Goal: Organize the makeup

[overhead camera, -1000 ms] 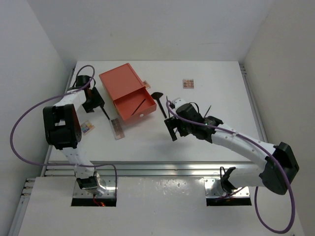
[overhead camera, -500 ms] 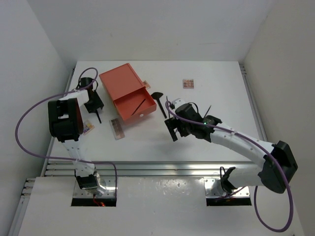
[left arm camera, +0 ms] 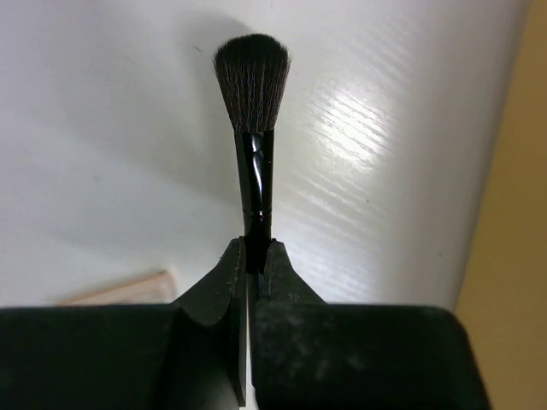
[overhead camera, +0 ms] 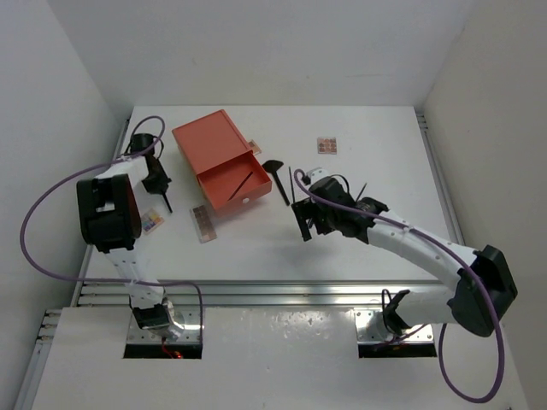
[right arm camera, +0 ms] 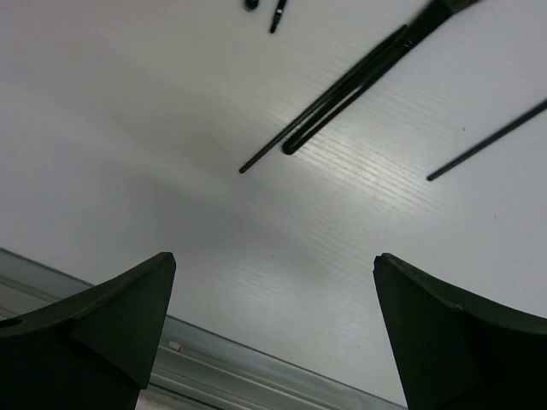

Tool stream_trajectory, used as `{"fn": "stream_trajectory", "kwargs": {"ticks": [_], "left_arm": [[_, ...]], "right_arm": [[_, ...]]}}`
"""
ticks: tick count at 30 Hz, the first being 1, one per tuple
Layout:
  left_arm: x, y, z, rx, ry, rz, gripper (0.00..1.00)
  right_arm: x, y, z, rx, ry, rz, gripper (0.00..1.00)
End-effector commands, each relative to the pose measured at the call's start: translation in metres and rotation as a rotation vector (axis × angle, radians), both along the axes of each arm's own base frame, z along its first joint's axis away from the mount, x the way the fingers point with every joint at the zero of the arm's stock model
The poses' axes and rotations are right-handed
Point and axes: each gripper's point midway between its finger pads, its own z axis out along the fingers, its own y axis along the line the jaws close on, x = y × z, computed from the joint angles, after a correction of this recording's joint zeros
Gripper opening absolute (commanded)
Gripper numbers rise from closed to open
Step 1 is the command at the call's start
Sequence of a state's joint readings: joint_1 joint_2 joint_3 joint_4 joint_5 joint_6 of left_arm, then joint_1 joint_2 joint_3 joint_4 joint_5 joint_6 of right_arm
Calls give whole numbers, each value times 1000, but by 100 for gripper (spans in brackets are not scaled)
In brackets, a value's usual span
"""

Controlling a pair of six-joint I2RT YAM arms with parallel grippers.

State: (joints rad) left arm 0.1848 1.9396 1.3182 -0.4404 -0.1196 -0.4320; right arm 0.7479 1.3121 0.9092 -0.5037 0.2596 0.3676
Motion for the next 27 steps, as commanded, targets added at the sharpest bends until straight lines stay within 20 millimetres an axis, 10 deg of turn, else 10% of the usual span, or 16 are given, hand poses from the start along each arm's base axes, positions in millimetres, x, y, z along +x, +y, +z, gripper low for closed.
{"fn": "stream_trajectory", "kwargs": {"ticks": [1, 7, 11, 18, 27], "left_arm": [[15, 20, 82, 116, -165, -67, 0], [41, 7, 220, 325, -447, -320, 0], [41, -70, 269, 313, -582, -649, 0], [18, -209, 223, 226, -493, -1035, 0], [8, -249, 158, 293, -338, -1200, 0]], "right_arm": [[15, -12, 21, 76, -22, -141, 98], [30, -49, 12, 96, 3, -316, 93], [40, -72, -6, 128, 69, -433, 70], [72, -119, -28, 133, 143, -620, 56], [90, -145, -58, 97, 204, -716, 60]]}}
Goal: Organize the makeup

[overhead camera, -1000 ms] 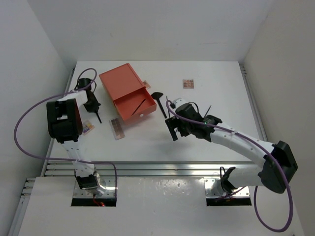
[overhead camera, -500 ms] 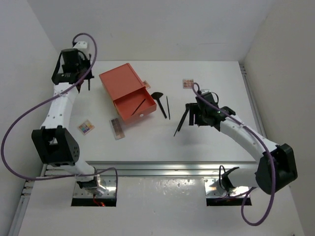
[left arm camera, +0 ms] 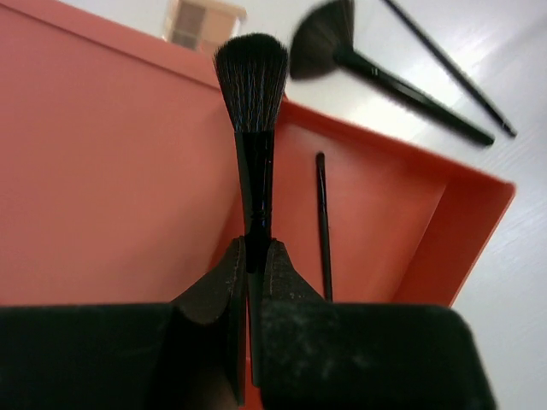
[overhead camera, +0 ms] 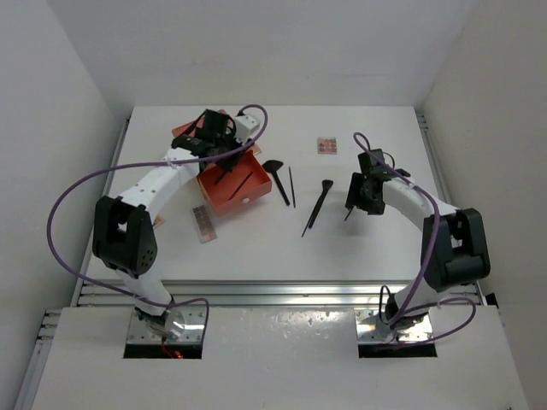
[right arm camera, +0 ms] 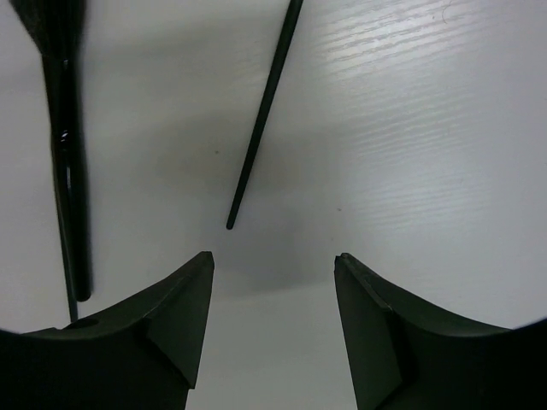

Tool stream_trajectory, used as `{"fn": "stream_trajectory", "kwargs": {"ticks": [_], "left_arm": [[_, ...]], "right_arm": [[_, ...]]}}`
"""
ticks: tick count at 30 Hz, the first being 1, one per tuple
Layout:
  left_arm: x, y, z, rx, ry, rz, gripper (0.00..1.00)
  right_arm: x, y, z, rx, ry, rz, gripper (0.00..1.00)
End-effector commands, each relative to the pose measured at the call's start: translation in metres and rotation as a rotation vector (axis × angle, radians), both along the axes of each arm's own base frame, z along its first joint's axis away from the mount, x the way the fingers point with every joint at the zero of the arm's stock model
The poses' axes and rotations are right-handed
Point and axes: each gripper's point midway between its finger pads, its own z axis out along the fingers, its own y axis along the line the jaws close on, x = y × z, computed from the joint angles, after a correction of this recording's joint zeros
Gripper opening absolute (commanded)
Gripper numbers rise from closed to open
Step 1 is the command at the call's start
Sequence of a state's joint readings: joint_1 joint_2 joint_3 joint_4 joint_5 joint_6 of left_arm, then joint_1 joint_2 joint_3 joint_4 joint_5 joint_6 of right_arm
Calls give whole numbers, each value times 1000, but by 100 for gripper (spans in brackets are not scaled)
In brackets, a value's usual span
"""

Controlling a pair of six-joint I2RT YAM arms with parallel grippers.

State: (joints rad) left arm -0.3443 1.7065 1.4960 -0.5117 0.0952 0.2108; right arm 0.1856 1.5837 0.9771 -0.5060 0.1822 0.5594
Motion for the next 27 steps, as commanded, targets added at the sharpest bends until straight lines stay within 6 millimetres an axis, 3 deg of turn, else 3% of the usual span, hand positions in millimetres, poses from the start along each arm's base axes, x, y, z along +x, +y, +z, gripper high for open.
{"fn": "stream_trajectory", "kwargs": {"ticks": [1, 6, 10, 16, 17, 18, 20, 21, 22, 25, 27], "left_arm": [[-9, -2, -11, 80, -2, -41, 0], [-24, 3, -20, 89, 22, -42, 0], [-29, 5, -27, 95, 38, -43, 0], [-31, 7, -35, 95, 62, -22, 1], [-30, 8, -35, 101, 60, -16, 6], [-30, 8, -35, 101, 59, -16, 16], [-30, 14, -37, 110, 68, 0, 21], [-31, 14, -37, 103, 71, 7, 35], [-28, 13, -33, 99, 61, 8, 39], [-29, 13, -25, 95, 50, 8, 47], [-27, 11, -12, 73, 30, 9, 47]], "right_arm": [[19, -8, 2, 13, -26, -62, 60], [28, -13, -20, 26, 34, -98, 61], [53, -9, -18, 39, 11, -97, 61], [67, -9, -35, 27, 61, -100, 61], [68, -9, -39, 26, 76, -107, 61], [68, -8, -43, 24, 90, -105, 61], [66, -10, -46, 14, 120, -119, 60], [63, -12, -53, 0, 144, -126, 58], [60, -15, -52, -17, 158, -141, 58], [56, -20, -57, -42, 175, -161, 57], [56, -20, -61, -46, 187, -149, 55]]}}
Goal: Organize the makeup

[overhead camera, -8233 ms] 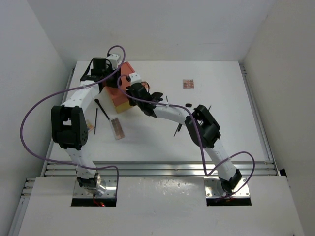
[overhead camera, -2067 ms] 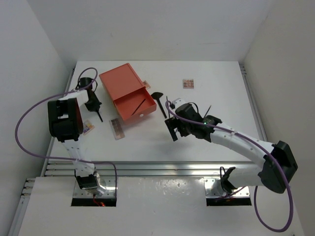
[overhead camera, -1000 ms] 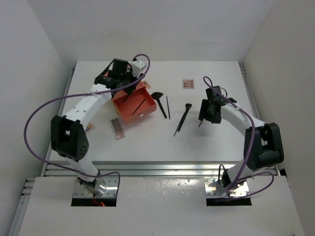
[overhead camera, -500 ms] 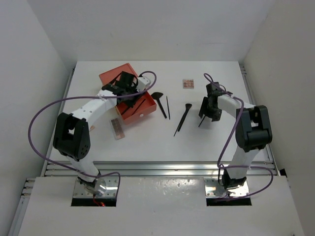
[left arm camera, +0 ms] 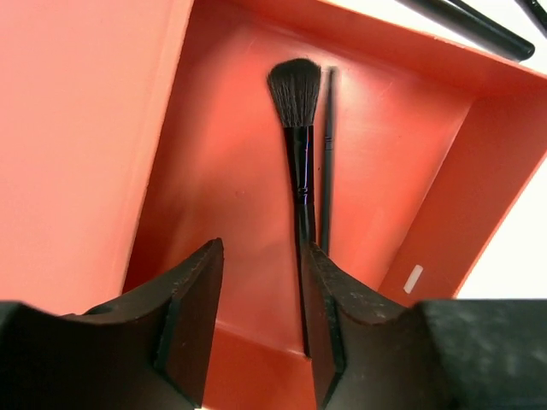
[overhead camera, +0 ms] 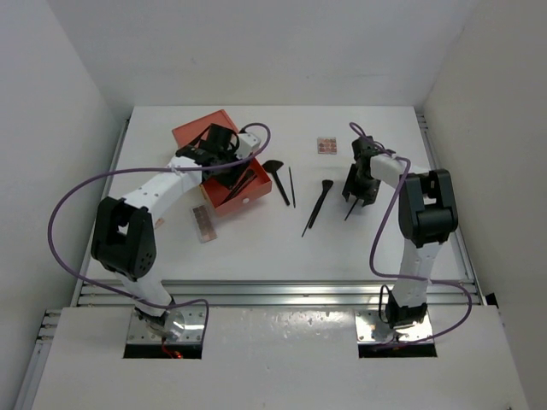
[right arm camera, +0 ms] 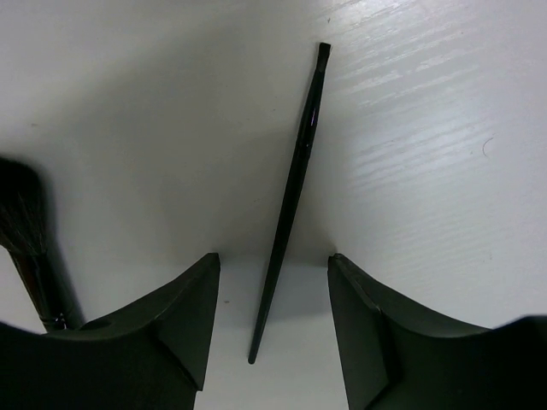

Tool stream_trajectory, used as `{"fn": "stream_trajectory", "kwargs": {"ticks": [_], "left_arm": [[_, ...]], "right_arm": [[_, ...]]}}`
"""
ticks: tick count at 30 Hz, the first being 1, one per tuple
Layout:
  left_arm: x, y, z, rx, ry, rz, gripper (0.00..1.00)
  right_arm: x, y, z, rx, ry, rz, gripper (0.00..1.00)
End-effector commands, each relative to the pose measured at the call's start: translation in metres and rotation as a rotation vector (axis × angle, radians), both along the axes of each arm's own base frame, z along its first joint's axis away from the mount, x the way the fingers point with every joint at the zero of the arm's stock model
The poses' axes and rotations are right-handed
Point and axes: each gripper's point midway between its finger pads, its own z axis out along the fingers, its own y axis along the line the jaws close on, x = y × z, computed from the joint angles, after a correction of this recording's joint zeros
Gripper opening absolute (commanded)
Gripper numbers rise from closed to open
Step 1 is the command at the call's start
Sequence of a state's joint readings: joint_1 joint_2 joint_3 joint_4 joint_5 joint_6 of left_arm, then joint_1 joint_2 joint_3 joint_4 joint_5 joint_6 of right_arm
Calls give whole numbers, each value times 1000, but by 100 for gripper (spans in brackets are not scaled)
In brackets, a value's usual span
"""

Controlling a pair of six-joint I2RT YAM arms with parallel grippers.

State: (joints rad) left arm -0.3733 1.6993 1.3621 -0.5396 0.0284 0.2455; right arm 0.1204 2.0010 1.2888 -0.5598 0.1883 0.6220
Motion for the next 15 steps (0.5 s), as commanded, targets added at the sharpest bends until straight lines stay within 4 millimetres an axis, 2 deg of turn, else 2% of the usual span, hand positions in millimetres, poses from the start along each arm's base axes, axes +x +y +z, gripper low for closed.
{"fn": "stream_trajectory", "kwargs": {"ticks": [1, 2, 5, 6, 8, 9, 10, 11, 12, 14, 15], "left_arm": [[7, -2, 50, -54, -106, 13, 48], [6, -4, 52, -68, -100, 16, 48], [12, -7, 78, -103, -145, 31, 48], [16, -6, 94, -134, -175, 44, 48], [20, -4, 106, -154, -192, 67, 49], [24, -5, 121, -174, -221, 73, 51], [28, -1, 128, -188, -234, 92, 51], [32, 6, 135, -207, -245, 125, 52], [39, 9, 142, -211, -261, 135, 52], [47, 14, 140, -208, -260, 168, 52], [54, 24, 145, -190, -281, 205, 52]], "right_arm": [[-7, -7, -8, -43, 58, -23, 54], [-8, -8, -12, -46, 74, -27, 52], [-11, -9, -17, -38, 103, -35, 45], [-12, -9, -18, -29, 109, -41, 35], [-16, -8, -21, -24, 125, -42, 21], [-18, -10, -23, -23, 134, -56, 16], [-22, -11, -24, -26, 144, -64, 6], [-24, -11, -23, -26, 146, -67, 1], [-26, -16, -24, -31, 150, -78, 0], [-25, -18, -20, -34, 130, -84, 0], [-26, -19, -15, -36, 119, -71, 0]]}}
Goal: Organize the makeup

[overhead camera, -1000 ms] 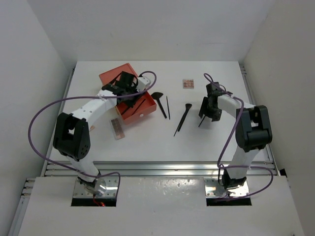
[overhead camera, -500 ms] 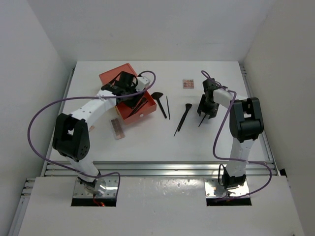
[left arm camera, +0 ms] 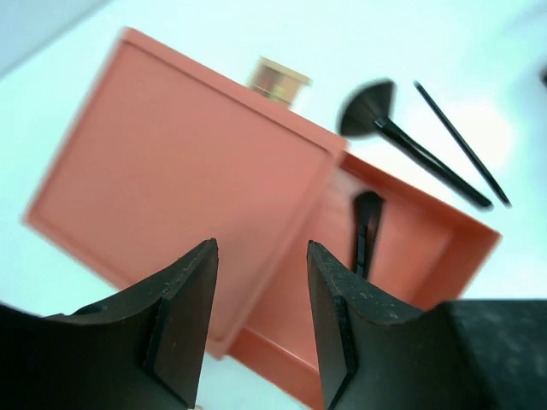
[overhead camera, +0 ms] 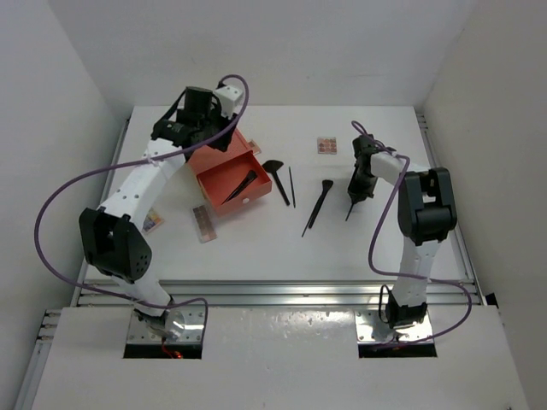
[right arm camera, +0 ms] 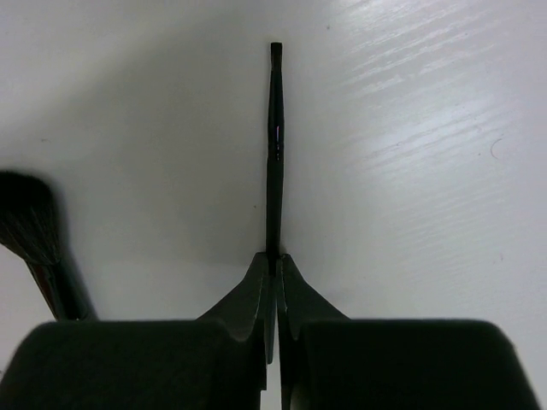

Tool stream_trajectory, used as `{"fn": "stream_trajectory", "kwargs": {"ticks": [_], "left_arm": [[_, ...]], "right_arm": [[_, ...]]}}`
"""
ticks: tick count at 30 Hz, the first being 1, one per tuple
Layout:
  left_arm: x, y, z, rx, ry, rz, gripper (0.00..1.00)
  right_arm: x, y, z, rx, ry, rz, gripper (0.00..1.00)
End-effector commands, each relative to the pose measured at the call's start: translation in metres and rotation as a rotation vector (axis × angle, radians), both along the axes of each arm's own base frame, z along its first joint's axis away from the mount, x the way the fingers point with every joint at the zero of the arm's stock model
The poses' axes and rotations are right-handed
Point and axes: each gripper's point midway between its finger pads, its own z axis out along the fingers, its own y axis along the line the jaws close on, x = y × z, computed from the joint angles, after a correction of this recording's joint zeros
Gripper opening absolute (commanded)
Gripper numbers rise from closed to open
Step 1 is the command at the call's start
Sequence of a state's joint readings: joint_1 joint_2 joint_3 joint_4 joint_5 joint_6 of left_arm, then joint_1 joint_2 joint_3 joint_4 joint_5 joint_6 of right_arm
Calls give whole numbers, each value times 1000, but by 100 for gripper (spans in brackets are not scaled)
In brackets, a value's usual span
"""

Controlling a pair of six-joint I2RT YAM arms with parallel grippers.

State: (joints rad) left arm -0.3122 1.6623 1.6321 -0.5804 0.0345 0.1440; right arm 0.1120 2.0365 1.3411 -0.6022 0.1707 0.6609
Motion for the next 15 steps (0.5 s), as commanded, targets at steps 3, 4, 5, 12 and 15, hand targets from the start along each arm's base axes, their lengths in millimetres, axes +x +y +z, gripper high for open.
{"fn": "stream_trajectory", "kwargs": {"ticks": [3, 4, 5, 12, 15], "left_arm": [[28, 40, 21, -11, -53, 175, 52], [34, 45, 20, -19, -58, 201, 52], [39, 49, 8, -10, -34, 210, 52], [56, 78, 1, -35, -28, 329, 52], [53, 83, 4, -46, -35, 344, 52]], "right_arm": [[-24, -19, 5, -50, 33, -48, 0], [-22, -13, 10, -47, 10, -43, 0], [-17, -17, 15, -38, -20, -66, 0], [12, 21, 121, 30, -398, -104, 0], [18, 64, 170, 67, -556, -72, 0]]}}
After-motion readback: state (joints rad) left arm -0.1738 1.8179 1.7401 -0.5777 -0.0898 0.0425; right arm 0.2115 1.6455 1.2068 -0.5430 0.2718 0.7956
